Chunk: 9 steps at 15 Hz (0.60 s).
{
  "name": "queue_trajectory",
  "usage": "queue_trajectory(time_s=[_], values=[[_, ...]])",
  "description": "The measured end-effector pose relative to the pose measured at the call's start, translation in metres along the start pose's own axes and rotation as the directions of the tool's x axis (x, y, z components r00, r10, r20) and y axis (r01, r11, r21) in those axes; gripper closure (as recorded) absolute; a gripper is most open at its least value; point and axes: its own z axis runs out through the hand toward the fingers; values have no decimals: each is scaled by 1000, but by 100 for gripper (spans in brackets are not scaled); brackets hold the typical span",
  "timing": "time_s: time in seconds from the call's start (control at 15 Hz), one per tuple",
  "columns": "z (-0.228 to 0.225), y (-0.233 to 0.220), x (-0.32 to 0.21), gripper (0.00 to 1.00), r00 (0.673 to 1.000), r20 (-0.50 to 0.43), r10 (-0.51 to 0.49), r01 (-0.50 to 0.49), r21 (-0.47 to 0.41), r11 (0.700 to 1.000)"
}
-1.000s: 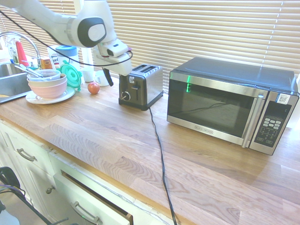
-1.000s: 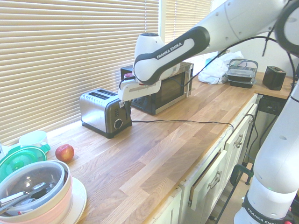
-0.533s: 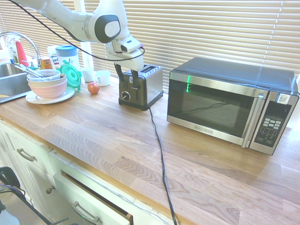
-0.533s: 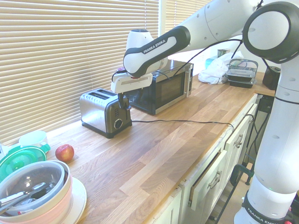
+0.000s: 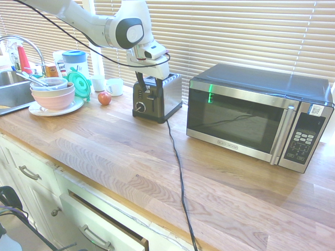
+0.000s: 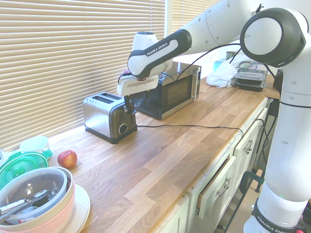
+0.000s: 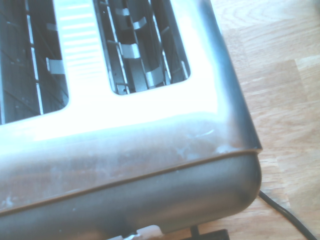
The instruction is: Press the toaster
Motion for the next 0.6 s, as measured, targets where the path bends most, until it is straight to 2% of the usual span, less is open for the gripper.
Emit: queue_trajectory(time_s=[0.6], values=[[-3, -5, -2, 100, 1000, -11, -8, 8, 15, 1000]])
